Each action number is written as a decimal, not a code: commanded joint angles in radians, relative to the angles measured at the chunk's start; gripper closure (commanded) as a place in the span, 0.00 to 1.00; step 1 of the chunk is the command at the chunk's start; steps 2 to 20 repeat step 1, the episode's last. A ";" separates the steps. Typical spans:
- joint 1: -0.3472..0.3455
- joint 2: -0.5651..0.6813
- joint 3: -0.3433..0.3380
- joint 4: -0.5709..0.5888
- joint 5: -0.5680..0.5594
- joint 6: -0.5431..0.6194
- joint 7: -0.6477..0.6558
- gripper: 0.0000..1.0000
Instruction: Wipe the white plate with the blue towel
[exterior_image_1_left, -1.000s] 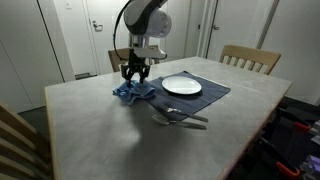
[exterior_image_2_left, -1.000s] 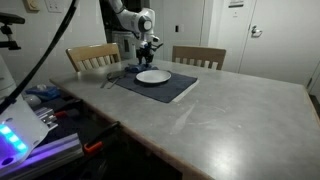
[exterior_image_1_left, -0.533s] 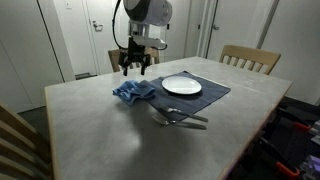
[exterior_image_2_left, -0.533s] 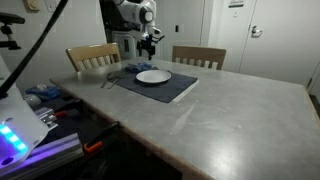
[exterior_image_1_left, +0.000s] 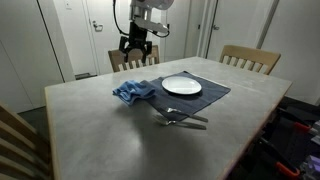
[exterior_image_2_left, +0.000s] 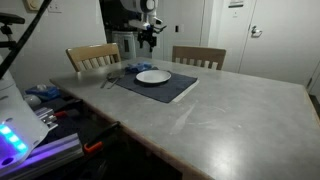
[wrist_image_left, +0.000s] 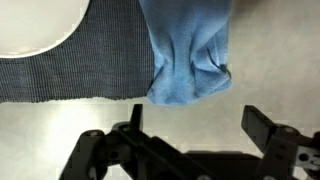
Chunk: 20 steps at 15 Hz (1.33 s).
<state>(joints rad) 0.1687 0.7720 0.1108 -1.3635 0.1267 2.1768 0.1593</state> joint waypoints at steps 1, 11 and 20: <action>-0.015 -0.030 0.006 -0.022 0.023 -0.031 -0.005 0.00; -0.015 -0.030 0.006 -0.022 0.023 -0.031 -0.005 0.00; -0.015 -0.030 0.006 -0.022 0.023 -0.031 -0.005 0.00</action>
